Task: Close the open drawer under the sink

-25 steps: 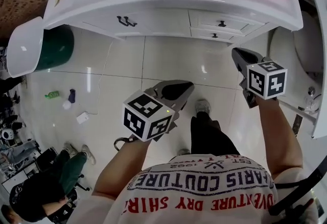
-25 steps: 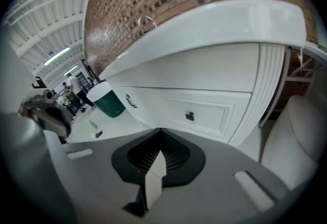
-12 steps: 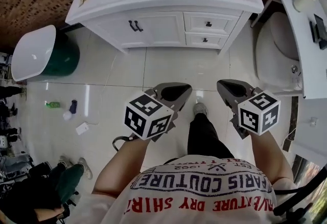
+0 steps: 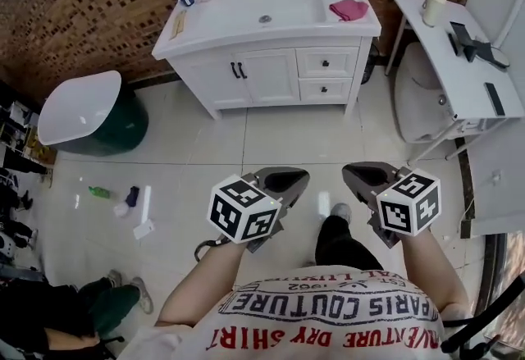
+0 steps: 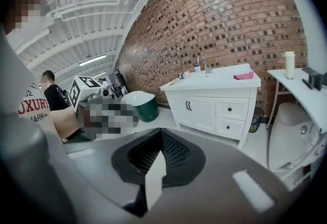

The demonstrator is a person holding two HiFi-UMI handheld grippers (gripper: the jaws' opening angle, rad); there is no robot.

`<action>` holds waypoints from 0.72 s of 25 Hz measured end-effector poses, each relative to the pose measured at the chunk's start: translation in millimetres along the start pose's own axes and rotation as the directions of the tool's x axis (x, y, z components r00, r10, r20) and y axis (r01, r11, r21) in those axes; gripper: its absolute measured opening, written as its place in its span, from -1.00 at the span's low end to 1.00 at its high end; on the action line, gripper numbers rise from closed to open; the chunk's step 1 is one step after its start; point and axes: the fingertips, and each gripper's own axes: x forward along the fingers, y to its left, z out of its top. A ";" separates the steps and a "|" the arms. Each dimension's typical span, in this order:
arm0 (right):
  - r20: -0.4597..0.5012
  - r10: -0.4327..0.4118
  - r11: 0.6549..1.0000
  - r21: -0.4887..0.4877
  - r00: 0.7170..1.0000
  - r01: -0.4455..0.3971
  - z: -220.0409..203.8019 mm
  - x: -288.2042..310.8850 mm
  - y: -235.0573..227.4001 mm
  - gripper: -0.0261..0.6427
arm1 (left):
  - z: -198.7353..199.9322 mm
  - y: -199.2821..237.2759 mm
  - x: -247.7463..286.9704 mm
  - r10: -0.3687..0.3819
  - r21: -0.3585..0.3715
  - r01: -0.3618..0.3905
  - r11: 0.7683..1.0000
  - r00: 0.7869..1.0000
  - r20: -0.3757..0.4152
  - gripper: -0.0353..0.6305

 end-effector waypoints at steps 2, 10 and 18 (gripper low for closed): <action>0.019 0.013 1.000 0.018 1.000 -0.013 -6.1 -19.0 21.5 -0.90 | -0.4 -27.2 -13.7 -0.008 0.024 0.007 1.000 1.000 0.009 -0.93; 0.040 0.038 0.999 0.022 0.998 -0.039 -19.3 -69.0 59.2 -0.90 | 4.2 -85.8 -28.3 -0.017 0.053 0.015 0.998 0.999 0.036 -0.93; 0.026 0.046 0.999 -0.029 0.999 -0.045 -28.0 -96.4 71.9 -0.90 | 1.6 -118.9 -25.2 -0.028 0.075 0.025 0.997 0.999 0.041 -0.93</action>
